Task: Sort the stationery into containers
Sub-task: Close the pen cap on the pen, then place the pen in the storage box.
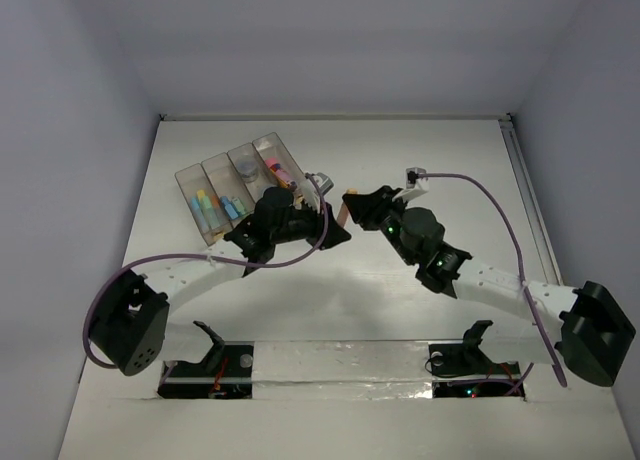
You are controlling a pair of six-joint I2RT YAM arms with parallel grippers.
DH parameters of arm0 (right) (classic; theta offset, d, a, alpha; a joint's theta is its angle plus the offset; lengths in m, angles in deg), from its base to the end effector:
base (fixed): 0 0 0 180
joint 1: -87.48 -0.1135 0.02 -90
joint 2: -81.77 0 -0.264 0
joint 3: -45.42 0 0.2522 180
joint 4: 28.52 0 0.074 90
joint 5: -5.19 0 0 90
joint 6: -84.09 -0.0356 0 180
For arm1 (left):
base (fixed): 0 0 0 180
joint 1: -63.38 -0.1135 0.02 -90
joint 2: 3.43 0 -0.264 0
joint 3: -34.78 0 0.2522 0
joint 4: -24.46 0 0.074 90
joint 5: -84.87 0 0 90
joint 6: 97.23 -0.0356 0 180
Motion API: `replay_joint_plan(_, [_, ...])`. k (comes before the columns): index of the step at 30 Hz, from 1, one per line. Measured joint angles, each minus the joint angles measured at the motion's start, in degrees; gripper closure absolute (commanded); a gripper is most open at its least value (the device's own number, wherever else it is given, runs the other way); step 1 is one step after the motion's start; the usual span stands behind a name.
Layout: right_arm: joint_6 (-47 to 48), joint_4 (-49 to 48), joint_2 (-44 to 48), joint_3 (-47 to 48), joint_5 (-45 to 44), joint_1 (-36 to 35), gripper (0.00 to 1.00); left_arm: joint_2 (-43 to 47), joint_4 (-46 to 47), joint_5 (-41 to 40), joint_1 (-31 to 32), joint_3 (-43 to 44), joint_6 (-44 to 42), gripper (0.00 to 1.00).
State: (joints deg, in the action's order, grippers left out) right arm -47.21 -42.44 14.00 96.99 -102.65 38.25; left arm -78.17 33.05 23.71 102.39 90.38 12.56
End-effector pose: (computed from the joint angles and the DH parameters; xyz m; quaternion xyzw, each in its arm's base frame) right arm 0.1846 0.1974 0.2832 0.0579 0.7180 0.4076 0.5612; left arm 0.2162 -0.1973 0.2662 0.2813 0.7079 -0.4707 0.4452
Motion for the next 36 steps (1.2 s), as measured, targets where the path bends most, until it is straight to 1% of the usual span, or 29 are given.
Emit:
replay_joint_plan(2, [-1.0, 0.9, 1.0, -0.3, -1.6, -0.5, 0.99, 0.0, 0.0, 0.6, 0.0, 0.0, -0.2, 1.00])
replay_joint_plan(3, [-1.4, 1.9, 1.7, -0.3, -2.7, -0.8, 0.79, 0.0, 0.1, 1.0, 0.0, 0.0, -0.1, 1.00])
replay_joint_plan(6, [-2.1, 6.0, 3.6, 1.3, -4.8, -1.3, 0.48, 0.0, 2.5, 2.1, 0.0, -0.2, 0.8, 1.00])
replay_joint_plan(7, [-2.1, 8.8, 4.3, 2.3, -3.7, -1.5, 0.29, 0.0, 5.9, 0.2, 0.0, -0.8, 1.9, 1.00])
replay_joint_plan(10, [-0.6, 19.3, 6.6, 4.5, -1.4, -5.0, 0.10, 0.8, 16.1, -5.8, -2.8, -2.5, 4.0, 1.00])
replay_joint_plan(13, [2.1, 26.7, 9.8, 7.3, -1.7, -6.4, 0.04, 2.6, 20.5, -10.2, -4.6, -6.3, 5.5, 1.00])
replay_joint_plan(15, [3.9, 29.3, 13.6, 8.8, -2.8, -6.3, 0.04, 3.3, 20.4, -12.2, -4.6, -8.1, 5.9, 1.00])
replay_joint_plan(17, [5.4, 30.1, 18.8, 9.3, -4.0, -6.3, 0.07, 4.0, 19.3, -14.5, -4.6, -9.0, 6.2, 1.00])
replay_joint_plan(18, [6.1, 30.4, 21.5, 9.2, -4.7, -6.3, 0.10, 4.6, 18.0, -15.9, -4.6, -9.1, 6.3, 1.00])
replay_joint_plan(19, [6.8, 30.4, 23.9, 8.9, -5.4, -6.3, 0.16, 5.5, 16.6, -17.5, -4.7, -9.1, 6.3, 1.00])
replay_joint_plan(22, [7.7, 30.1, 29.2, 6.2, -7.1, -6.3, 0.21, 9.3, 11.5, -23.1, -6.3, -9.0, 6.7, 1.00])
replay_joint_plan(23, [7.7, 30.2, 29.9, 4.8, -7.6, -6.3, 0.21, 10.7, 9.4, -24.9, -7.7, -8.9, 7.0, 1.00])
replay_joint_plan(24, [7.7, 30.6, 29.9, 3.3, -7.9, -6.2, 0.19, 11.8, 7.5, -26.4, -9.5, -8.7, 7.5, 1.00])
replay_joint_plan(25, [7.5, 31.0, 29.4, 1.7, -7.9, -6.2, 0.14, 12.9, 5.5, -27.9, -11.7, -8.5, 8.2, 1.00])
replay_joint_plan(28, [7.0, 33.0, 27.0, -3.6, -7.0, -6.2, 0.08, 14.9, 0.3, -30.8, -19.8, -8.4, 10.5, 1.00])
replay_joint_plan(31, [6.8, 35.4, 24.7, -8.0, -5.1, -6.2, 0.06, 15.4, -3.5, -32.2, -27.2, -8.5, 12.4, 1.00])
replay_joint_plan(33, [6.8, 36.7, 24.3, -8.8, -4.1, -6.2, 0.03, 15.3, -5.2, -32.3, -30.2, -8.7, 13.4, 1.00])
replay_joint_plan(36, [6.9, 36.3, 24.2, -8.8, -3.2, -6.2, 0.02, 13.8, -7.0, -32.9, -34.2, -9.5, 14.1, 1.00])
